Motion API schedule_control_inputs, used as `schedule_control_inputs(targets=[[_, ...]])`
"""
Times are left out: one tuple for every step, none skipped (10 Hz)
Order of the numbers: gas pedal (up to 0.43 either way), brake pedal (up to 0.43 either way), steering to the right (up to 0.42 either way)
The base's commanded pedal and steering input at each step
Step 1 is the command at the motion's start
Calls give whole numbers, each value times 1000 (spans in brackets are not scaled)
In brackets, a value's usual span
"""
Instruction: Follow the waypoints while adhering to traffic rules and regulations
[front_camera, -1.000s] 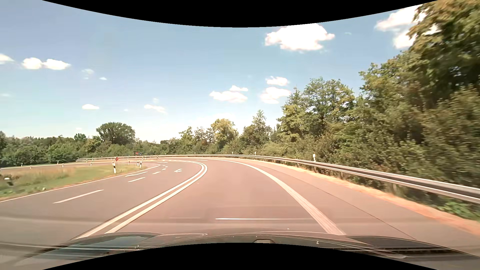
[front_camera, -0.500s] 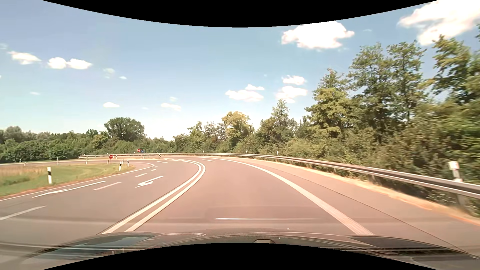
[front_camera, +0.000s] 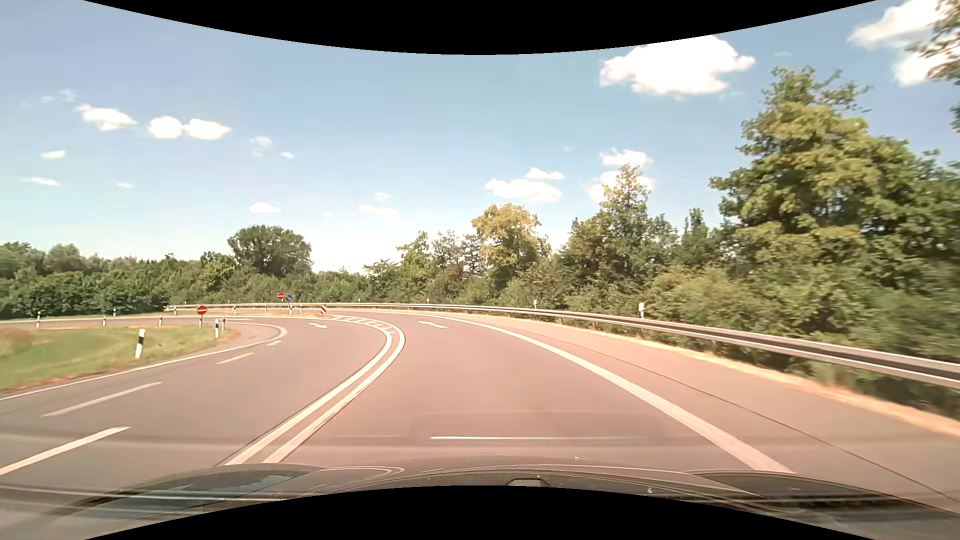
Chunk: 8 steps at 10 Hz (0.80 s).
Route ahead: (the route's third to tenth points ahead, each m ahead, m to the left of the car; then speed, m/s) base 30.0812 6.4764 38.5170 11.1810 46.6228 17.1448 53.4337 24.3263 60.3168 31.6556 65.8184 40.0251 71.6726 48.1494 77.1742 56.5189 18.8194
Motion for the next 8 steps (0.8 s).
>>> schedule_control_inputs(targets=[[118,0,-64],[118,0,-64],[118,0,-64],[118,0,-67],[118,0,-70],[118,0,-70],[118,0,-71],[130,0,-75]])
